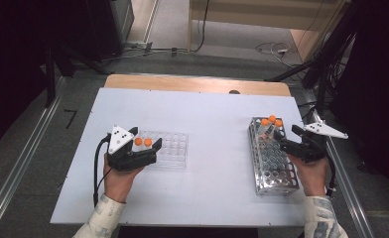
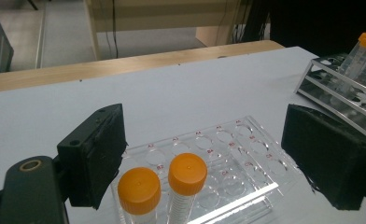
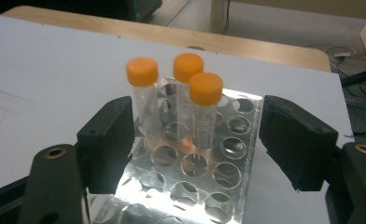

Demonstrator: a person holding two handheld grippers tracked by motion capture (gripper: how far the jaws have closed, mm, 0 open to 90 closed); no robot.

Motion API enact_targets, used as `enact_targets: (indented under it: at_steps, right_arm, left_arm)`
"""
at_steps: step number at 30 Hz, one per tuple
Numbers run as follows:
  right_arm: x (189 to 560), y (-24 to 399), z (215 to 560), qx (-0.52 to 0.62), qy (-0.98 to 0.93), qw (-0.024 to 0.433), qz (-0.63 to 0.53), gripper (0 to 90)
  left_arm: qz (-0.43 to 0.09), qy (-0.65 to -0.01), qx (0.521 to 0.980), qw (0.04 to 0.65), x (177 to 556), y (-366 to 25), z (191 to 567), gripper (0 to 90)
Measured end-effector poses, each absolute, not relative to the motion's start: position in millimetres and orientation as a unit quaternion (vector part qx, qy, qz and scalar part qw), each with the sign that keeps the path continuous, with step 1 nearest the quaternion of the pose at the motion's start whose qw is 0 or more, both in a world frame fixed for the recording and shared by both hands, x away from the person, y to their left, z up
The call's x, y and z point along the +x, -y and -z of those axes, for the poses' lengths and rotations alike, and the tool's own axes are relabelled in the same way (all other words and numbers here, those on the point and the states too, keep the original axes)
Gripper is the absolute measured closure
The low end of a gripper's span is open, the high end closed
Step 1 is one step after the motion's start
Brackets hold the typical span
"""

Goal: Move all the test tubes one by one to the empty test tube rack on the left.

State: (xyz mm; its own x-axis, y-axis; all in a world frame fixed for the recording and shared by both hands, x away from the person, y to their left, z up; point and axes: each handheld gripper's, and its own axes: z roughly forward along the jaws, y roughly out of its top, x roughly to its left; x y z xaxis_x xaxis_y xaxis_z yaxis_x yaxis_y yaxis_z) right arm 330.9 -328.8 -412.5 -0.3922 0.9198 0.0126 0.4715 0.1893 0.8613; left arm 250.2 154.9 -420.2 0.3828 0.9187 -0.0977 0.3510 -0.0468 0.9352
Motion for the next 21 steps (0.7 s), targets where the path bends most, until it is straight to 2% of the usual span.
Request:
enact_targets:
  at_steps: [10, 21]
  right_arm:
    - [355, 335, 434, 0.462, -0.743, 0.250, -0.415, 31.7]
    - [365, 336, 441, 0.445, -0.749, 0.246, -0.424, 54.2]
  left_arm:
    - [-0.283, -0.477, 0.667, 0.498, 250, -153, 421, 14.5]
    - [-0.281, -0.478, 0.667, 0.498, 250, -152, 422, 14.8]
